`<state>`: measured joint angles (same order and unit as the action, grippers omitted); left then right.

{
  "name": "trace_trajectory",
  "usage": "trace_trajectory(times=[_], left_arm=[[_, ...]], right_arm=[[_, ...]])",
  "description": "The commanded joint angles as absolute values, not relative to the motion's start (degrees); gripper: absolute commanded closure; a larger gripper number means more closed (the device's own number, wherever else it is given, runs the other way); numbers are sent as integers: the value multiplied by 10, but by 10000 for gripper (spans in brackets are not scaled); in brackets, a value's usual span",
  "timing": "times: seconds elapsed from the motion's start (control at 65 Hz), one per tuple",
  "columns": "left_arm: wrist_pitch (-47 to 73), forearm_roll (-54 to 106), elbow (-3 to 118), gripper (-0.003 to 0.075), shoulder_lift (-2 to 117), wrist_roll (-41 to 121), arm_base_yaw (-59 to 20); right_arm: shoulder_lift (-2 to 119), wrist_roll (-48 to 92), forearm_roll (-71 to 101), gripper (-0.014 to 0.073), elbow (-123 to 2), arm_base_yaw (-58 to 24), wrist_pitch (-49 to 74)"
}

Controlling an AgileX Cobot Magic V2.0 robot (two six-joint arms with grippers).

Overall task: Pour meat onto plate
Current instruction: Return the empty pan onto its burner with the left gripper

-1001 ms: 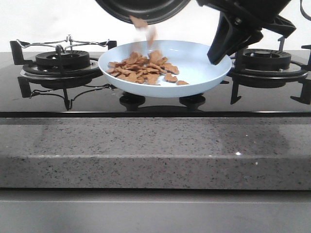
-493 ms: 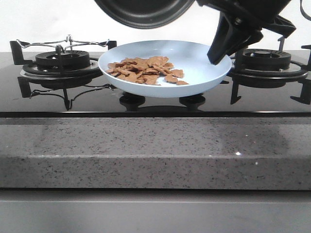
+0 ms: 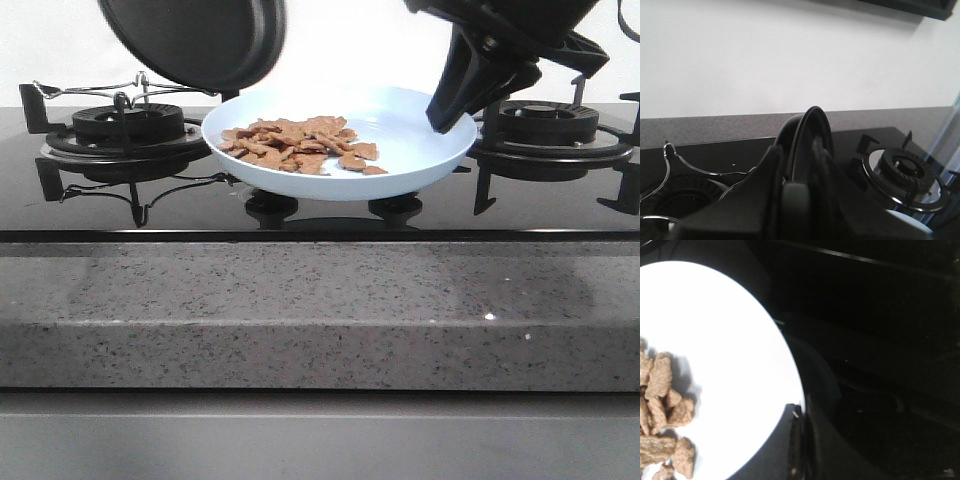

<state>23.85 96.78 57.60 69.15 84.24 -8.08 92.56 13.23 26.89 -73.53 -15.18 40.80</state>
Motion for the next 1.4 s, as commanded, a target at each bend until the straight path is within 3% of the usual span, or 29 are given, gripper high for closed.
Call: trace_trajectory(times=[0.0,0.493,0.724,1.247,1.385], left_arm=[[238,1001,610,741,690,796,-69],[454,1068,690,741,870,602,125],[464,1068,709,741,949,503,147],[458,1059,709,736,997,502,173],[475,1042,709,631,997,502,180]], right_arm=[[902,138,285,713,-750,-151,384],[902,138,285,713,-750,-151,384],[902,138,285,713,-750,-151,384],[902,138,285,713,-750,-151,384],[902,138,285,713,-750,-151,384]])
